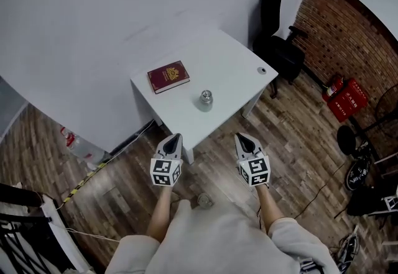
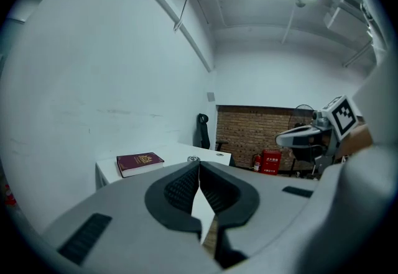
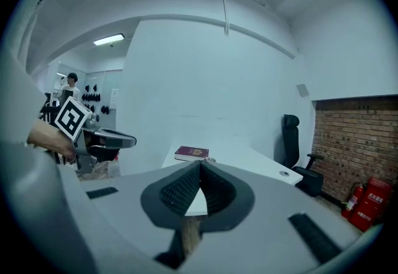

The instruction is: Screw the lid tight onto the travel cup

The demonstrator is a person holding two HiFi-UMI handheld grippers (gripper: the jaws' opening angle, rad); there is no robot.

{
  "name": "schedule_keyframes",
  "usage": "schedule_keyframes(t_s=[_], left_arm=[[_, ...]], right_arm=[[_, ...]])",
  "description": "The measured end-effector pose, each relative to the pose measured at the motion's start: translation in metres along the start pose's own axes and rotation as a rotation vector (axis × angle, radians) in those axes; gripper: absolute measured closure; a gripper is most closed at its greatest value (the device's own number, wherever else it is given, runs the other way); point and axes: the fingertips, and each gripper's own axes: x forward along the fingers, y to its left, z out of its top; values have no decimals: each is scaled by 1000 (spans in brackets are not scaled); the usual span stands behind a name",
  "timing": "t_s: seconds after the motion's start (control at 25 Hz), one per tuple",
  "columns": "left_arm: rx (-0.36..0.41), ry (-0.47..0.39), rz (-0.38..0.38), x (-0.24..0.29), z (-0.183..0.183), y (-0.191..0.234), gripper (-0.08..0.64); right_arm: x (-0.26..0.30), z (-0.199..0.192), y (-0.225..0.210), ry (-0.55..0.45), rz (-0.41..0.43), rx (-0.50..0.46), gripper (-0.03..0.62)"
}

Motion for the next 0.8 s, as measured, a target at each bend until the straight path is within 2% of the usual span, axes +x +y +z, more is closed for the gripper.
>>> schedule_keyframes(t_s=[0.48, 0.8], left_arm=[[-3, 31, -24, 54, 4, 24, 552], [-8, 55, -10, 97, 5, 38, 552]], right_arm=[[49, -5, -21, 34, -1, 27, 593], [92, -5, -48, 43, 28, 41, 593]])
